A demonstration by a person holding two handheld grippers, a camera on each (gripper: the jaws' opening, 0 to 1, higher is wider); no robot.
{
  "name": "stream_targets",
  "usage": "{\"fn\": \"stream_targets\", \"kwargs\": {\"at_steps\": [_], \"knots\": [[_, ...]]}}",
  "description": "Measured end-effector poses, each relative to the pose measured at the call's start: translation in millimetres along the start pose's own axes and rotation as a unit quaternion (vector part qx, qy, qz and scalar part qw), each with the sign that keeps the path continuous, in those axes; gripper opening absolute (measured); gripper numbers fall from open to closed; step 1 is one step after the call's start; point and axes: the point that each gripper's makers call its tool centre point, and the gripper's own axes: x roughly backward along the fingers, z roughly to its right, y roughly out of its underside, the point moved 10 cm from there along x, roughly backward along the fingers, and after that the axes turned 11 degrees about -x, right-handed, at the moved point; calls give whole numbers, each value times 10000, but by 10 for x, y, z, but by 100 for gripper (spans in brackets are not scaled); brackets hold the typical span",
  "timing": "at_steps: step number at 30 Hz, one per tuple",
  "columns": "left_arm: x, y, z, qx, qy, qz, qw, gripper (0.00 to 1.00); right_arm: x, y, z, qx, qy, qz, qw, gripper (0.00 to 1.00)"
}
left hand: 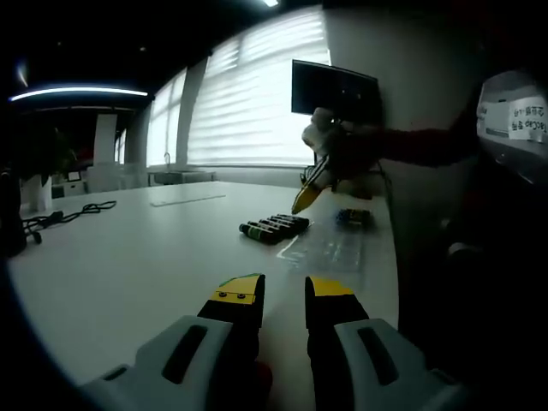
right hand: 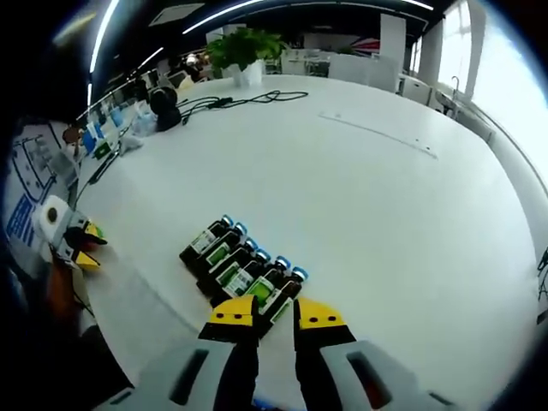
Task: Grip medicine bottles put into box
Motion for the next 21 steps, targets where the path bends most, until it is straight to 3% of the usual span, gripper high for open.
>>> {"fn": "stream_targets", "kwargs": {"at_steps": [21], "knots": [[0, 0, -5, 3, -17, -11, 10000, 13, -119, 114, 106, -211, 286, -204, 9992, 8]]}}
